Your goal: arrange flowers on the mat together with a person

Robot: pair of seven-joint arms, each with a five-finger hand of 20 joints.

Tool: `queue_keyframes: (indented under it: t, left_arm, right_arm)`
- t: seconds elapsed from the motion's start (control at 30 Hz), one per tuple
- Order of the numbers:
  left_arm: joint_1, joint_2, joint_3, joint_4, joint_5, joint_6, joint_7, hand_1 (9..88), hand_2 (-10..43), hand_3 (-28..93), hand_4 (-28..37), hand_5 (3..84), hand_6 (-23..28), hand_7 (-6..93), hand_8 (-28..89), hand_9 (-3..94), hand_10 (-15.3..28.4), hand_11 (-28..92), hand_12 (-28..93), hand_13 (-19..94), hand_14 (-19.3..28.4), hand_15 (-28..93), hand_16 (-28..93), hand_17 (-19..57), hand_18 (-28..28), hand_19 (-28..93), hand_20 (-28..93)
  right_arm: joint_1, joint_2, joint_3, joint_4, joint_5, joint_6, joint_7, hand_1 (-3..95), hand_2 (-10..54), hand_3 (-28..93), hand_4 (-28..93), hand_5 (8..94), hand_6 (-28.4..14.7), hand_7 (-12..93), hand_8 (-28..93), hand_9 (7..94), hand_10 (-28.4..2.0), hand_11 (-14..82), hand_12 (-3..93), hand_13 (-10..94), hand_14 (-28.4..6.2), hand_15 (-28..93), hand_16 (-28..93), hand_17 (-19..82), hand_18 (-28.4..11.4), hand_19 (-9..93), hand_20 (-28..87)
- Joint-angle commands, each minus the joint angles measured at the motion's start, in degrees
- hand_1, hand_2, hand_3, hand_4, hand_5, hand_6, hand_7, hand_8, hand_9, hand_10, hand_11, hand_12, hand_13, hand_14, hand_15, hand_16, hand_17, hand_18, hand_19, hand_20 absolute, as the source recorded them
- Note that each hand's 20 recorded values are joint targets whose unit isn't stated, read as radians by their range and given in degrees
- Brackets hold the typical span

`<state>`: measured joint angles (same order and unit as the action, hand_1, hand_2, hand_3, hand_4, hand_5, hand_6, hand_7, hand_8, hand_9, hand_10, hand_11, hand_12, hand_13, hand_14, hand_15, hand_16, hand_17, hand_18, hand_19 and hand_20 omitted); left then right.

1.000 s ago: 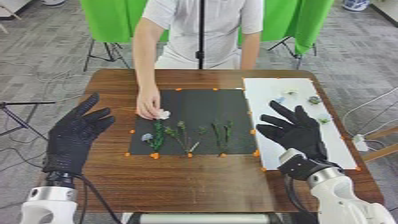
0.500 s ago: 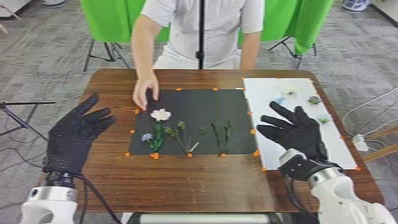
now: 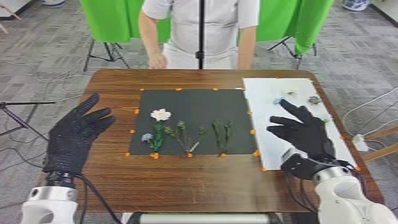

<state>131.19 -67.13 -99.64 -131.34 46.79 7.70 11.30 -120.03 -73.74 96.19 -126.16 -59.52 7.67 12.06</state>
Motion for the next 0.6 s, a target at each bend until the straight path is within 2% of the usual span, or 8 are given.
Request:
queue_keyframes:
  t: [0.03,0.13,0.17,0.2,0.3,0.47,0.6]
  left_arm:
    - [0.6,-0.14,-0.12,0.03,0.02,0.4,-0.03,24.0,7.7,74,-22.0,40.6,9.7,6.2,-6,41.5,21.3,24,13,31,28.1,54,-6,-3.3,27.8,62,11]
    - [0.6,-0.01,-0.14,-0.11,0.07,0.52,0.12,24.0,7.7,74,-22.0,40.6,9.7,6.3,-6,41.5,21.3,24,13,31,28.0,54,-6,-3.3,27.9,62,11]
    - [0.7,0.14,-0.11,-0.17,0.0,0.62,0.35,23.9,7.7,74,-22.0,40.6,9.7,6.2,-6,41.5,21.3,24,13,31,28.0,54,-6,-3.3,27.9,62,11]
    - [0.58,0.2,-0.11,-0.16,-0.03,0.58,0.15,23.8,7.6,74,-22.0,40.6,9.7,6.2,-6,41.5,21.3,24,13,31,28.0,54,-6,-3.3,27.9,62,11]
    - [0.57,0.78,0.1,-0.17,-0.3,0.99,0.77,23.9,7.6,74,-22.1,40.6,9.7,6.3,-6,41.5,21.3,25,13,31,28.0,54,-6,-3.3,27.8,62,11]
    - [0.47,1.28,0.16,-0.19,-0.56,1.19,1.06,24.0,7.7,74,-22.1,40.7,9.8,6.3,-6,41.5,21.3,25,13,31,28.0,54,-6,-3.3,27.8,62,11]
    - [0.73,1.84,0.3,-0.32,-0.69,1.59,1.65,24.0,7.7,74,-22.0,40.8,9.8,6.4,-6,41.5,21.3,25,13,31,28.0,54,-6,-3.3,27.8,62,11]
  right_arm:
    - [-0.87,5.29,0.34,-2.43,-15.51,11.5,4.88,21.1,6.5,72,-26,41.8,3.6,15,-13,52.8,-16.9,20.5,14.9,47,-17.7,48,12,9,-22.0,51,22]
    - [-0.85,6.77,1.03,-2.94,-21.48,13.89,9.29,21.9,5.7,72,-25,41.3,3.7,15,-13,53.0,-17.4,21.6,15.1,49,-17.6,50,12,10,-22.5,53,22]
    - [3.67,9.65,-2.99,-2.23,-25.98,18.15,14.97,22.1,5.4,72,-25,41.3,3.7,14,-13,53.3,-17.6,22.1,15.1,49,-17.5,51,11,10,-22.5,54,22]
    - [4.47,10.72,-3.88,-2.18,-30.3,19.05,18.17,22.2,5.3,72,-25,41.3,3.7,14,-13,53.6,-17.7,22.4,15.1,50,-17.5,51,11,11,-22.6,54,23]
    - [6.17,13.46,-5.98,-1.38,-41.6,20.73,25.33,23.0,4.8,72,-25,41.3,3.5,15,-13,55.4,-17.7,24.8,15.3,52,-17.3,53,11,12,-23.3,56,22]
    - [9.55,16.7,-8.05,0.69,-54.54,17.62,35.77,24.4,3.8,71,-24,41.8,2.7,14,-13,58.1,-17.7,26.8,15.2,55,-17.0,55,10,14,-24.0,59,22]
    - [10.98,18.58,-8.63,2.63,-60.57,14.88,39.96,25.5,3.3,71,-24,41.9,2.0,14,-13,59.7,-18.0,27.5,15.1,57,-17.0,56,10,15,-24.3,61,21]
